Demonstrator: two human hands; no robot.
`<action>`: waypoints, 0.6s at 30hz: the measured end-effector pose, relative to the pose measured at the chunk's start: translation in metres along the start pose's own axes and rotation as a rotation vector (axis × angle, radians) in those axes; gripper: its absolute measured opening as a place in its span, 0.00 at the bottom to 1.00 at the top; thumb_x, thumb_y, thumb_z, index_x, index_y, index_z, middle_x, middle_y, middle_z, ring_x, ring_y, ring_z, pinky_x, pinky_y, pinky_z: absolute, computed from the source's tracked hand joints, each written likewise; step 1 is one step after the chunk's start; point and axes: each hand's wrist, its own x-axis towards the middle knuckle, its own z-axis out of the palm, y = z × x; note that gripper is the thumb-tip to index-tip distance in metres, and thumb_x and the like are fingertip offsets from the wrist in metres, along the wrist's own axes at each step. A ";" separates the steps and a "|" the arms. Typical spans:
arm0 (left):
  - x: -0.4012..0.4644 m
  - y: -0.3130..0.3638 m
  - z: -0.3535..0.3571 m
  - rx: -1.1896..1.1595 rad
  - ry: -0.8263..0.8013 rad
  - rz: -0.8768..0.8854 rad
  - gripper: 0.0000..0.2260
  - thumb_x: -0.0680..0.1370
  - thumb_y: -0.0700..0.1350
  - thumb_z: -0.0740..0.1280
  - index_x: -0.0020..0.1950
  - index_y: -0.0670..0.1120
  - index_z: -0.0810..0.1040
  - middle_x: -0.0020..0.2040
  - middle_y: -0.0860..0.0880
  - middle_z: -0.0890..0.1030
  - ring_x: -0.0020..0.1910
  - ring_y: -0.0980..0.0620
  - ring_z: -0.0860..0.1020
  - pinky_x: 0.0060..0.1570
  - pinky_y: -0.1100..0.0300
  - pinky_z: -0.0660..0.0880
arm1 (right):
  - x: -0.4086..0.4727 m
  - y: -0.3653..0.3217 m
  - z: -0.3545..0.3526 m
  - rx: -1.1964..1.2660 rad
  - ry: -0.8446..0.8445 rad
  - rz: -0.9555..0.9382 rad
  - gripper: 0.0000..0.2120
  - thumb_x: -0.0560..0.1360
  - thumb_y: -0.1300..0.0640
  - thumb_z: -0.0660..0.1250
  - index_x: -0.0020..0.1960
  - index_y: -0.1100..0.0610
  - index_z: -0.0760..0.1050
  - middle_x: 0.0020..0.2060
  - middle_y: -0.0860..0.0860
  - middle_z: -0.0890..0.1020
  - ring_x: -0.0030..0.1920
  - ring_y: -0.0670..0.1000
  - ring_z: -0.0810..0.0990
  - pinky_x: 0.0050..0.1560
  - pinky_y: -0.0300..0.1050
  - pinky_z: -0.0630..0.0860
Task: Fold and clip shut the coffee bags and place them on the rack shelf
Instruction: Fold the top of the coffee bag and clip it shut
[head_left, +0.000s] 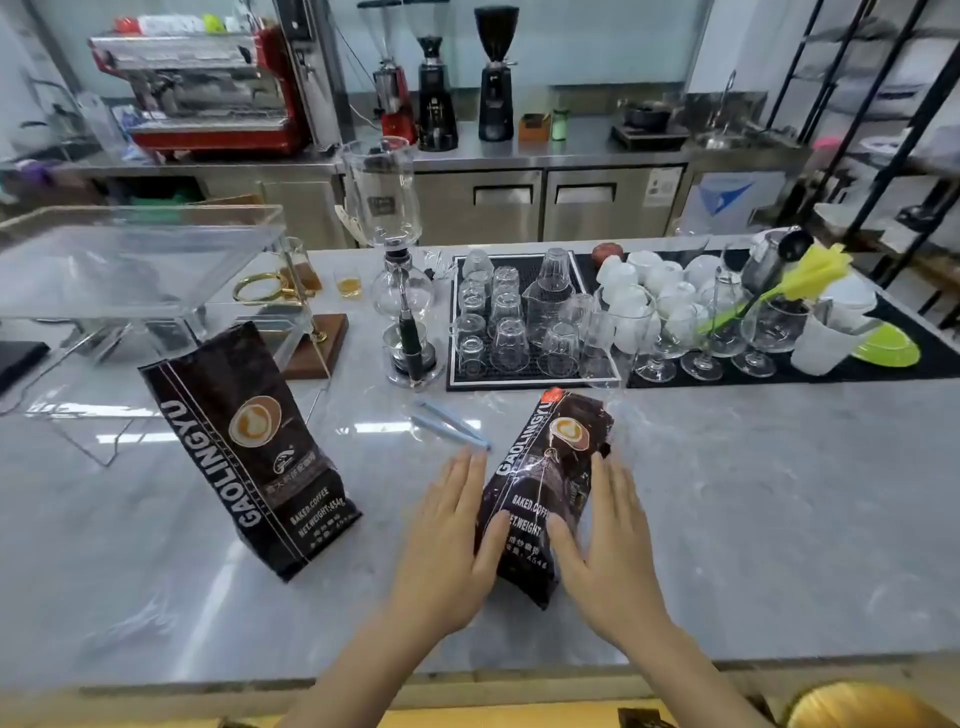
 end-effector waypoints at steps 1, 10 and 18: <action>-0.001 0.001 0.004 -0.074 -0.012 -0.048 0.31 0.81 0.61 0.50 0.81 0.51 0.46 0.81 0.55 0.45 0.80 0.56 0.45 0.78 0.59 0.45 | -0.001 0.004 0.004 0.046 -0.008 0.032 0.39 0.77 0.39 0.54 0.79 0.53 0.40 0.80 0.51 0.46 0.79 0.50 0.42 0.78 0.50 0.45; 0.023 -0.001 0.020 -0.606 -0.148 -0.361 0.27 0.82 0.54 0.59 0.79 0.49 0.58 0.77 0.53 0.65 0.75 0.57 0.64 0.75 0.58 0.59 | 0.012 0.004 0.025 0.492 -0.067 0.273 0.30 0.73 0.38 0.64 0.71 0.38 0.56 0.64 0.42 0.77 0.60 0.44 0.78 0.60 0.49 0.77; 0.041 -0.021 0.014 -0.888 -0.251 -0.357 0.11 0.81 0.45 0.65 0.61 0.55 0.79 0.55 0.57 0.85 0.55 0.61 0.82 0.54 0.66 0.77 | 0.025 -0.019 0.042 0.431 -0.014 0.299 0.24 0.77 0.47 0.65 0.71 0.42 0.63 0.65 0.41 0.71 0.64 0.44 0.72 0.62 0.41 0.69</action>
